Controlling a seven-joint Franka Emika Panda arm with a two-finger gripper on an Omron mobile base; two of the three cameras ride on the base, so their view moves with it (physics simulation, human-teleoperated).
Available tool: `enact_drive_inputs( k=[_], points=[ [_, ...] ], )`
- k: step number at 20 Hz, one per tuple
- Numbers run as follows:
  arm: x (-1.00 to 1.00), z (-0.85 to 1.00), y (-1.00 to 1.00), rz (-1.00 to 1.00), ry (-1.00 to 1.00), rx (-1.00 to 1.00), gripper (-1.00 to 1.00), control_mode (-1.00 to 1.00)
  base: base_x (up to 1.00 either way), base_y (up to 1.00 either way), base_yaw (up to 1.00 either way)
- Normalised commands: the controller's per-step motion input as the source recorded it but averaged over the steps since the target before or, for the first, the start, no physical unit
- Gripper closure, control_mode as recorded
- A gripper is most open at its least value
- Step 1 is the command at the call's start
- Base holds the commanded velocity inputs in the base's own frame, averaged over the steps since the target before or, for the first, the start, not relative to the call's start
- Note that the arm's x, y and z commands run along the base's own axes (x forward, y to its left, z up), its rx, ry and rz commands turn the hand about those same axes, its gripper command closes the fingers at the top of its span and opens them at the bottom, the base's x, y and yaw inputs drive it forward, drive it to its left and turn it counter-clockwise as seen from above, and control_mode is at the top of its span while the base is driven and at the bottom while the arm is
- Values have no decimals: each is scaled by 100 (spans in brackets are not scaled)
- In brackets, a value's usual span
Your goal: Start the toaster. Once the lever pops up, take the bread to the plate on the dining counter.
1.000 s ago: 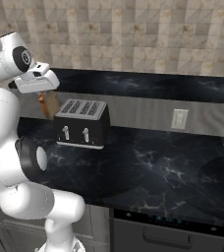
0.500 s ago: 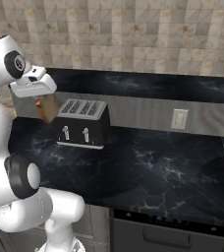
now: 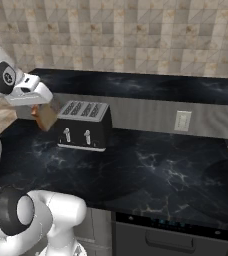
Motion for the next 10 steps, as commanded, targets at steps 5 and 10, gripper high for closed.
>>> enact_drive_inputs(
  k=[5,10],
  points=[
    [-34,0,6,0,-6,0,100,100,-6,7,0],
    [0,0,0,0,0,0,100,100,-18,76,-1]
  ],
)
